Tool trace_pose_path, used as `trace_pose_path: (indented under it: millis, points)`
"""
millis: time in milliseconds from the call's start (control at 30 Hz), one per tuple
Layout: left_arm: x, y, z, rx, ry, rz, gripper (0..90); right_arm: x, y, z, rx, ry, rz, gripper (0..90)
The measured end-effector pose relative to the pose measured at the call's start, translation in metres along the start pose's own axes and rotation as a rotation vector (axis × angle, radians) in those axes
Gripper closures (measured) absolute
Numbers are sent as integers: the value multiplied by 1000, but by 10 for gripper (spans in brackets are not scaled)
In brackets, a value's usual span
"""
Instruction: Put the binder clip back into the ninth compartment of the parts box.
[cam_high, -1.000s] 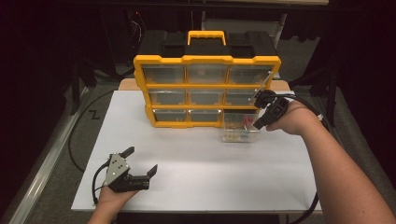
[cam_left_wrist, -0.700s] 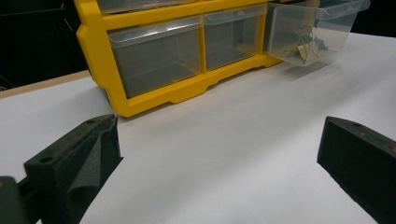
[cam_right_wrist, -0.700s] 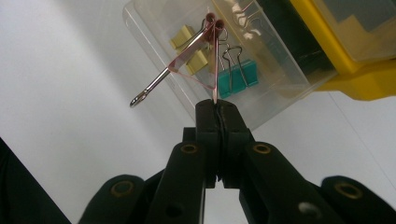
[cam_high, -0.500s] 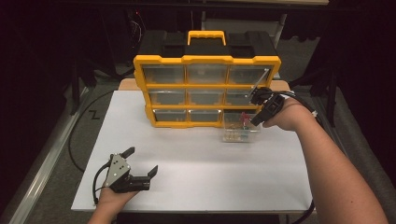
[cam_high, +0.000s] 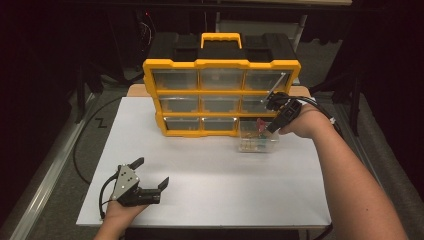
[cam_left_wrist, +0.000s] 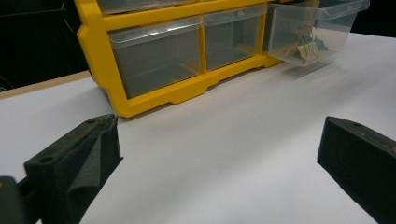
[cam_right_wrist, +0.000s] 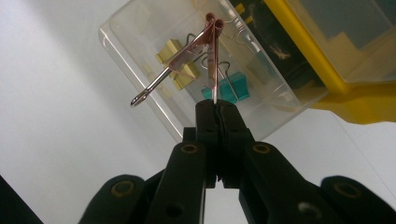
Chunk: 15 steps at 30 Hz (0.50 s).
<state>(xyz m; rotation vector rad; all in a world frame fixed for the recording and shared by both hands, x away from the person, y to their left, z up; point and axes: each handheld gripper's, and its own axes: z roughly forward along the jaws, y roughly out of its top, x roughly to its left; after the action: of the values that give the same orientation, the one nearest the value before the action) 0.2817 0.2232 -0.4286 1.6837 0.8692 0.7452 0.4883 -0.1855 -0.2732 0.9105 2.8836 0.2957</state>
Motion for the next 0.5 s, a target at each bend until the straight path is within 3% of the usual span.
trace_pose_path:
  millis: [367, 433, 500]
  points:
    - [0, 0, 0, -1, 0, -3, 3, -1, 5, 4, -2, 0, 14, 891]
    - [0, 0, 0, 0, -2, -1, 3, -1, 4, 3, -11, 7, 53, 745]
    - [0, 0, 0, 0, -3, 0, 3, 1, 3, 2, -11, 13, 53, 666]
